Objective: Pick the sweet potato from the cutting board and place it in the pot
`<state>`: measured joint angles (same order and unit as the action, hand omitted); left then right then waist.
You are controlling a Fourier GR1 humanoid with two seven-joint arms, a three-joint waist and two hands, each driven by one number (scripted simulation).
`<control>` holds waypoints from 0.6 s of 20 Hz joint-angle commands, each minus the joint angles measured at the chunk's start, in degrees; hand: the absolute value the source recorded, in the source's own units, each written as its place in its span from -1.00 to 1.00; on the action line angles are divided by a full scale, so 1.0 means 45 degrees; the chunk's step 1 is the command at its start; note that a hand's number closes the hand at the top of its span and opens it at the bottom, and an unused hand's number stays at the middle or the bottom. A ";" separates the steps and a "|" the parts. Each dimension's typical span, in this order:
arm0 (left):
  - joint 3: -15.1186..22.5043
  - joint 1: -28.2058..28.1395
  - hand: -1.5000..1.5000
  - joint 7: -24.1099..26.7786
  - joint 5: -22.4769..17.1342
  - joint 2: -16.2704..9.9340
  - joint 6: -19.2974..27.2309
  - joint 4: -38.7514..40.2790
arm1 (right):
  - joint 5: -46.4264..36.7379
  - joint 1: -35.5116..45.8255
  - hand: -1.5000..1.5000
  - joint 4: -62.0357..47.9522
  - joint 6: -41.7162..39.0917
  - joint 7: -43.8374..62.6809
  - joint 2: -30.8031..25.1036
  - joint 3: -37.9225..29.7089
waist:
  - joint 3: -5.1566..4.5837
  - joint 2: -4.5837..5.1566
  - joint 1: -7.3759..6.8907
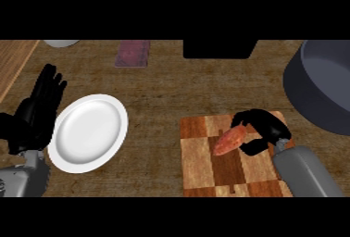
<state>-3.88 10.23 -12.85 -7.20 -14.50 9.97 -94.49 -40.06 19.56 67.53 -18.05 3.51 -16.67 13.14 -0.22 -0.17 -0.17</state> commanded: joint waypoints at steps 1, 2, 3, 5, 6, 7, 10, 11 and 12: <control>-0.0120 0.0703 0.00 0.0393 0.0383 0.0405 0.0116 0.0936 | -0.0186 0.0036 1.00 0.0451 -0.0641 -0.0088 0.0289 -0.0092 | 0.0047 0.0039 0.0051; -0.0184 -0.0391 0.00 0.0121 0.0095 0.0132 -0.0273 -0.0138 | -0.0870 0.0103 1.00 -0.1670 0.0729 -0.1348 0.0428 0.0118 | 0.0052 0.0050 -0.0049; -0.0511 0.0212 0.00 0.0443 0.0225 0.0080 -0.0390 0.0574 | -0.0745 0.0283 1.00 -0.0522 -0.0039 -0.0441 0.0676 -0.0126 | 0.0048 0.0040 0.0013; -0.0441 -0.0081 0.00 0.0437 0.0298 0.0199 -0.0391 0.0312 | -0.0905 -0.0023 1.00 0.0258 -0.0412 -0.0065 0.0823 0.0181 | 0.0047 0.0033 0.0021; -0.0362 0.0038 0.00 0.0234 0.0328 0.0148 -0.0367 0.0152 | -0.1186 -0.0459 1.00 0.1173 -0.0460 0.0269 0.0845 0.0673 | 0.0046 0.0023 0.0048; -0.0747 0.0207 0.00 -0.0264 -0.0110 -0.0202 -0.0657 0.0177 | -0.1056 -0.1503 1.00 0.2414 -0.0501 0.0125 0.0699 0.0918 | 0.0045 0.0008 0.0102; -0.0273 0.0277 0.00 -0.0278 0.0582 0.0366 0.0160 0.0050 | -0.1667 -0.2970 1.00 0.4865 -0.0955 0.1101 0.0738 0.2187 | 0.0041 -0.0028 0.0215; -0.0331 -0.0087 0.00 -0.0089 0.0229 0.0316 -0.0408 -0.0001 | -0.1757 -0.3370 1.00 0.4956 -0.0757 0.0692 0.0516 0.2132 | 0.0044 0.0000 0.0132; -0.0748 0.0003 0.00 0.0065 0.0137 -0.0046 -0.0714 0.0244 | -0.1561 -0.3016 1.00 0.5531 -0.1272 0.0969 0.0343 0.1641 | 0.0044 0.0012 0.0101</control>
<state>-5.75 10.58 -12.92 -6.04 -13.71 8.48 -93.78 -46.22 9.97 83.47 -21.29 5.99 -14.18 19.40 -0.07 -0.19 0.33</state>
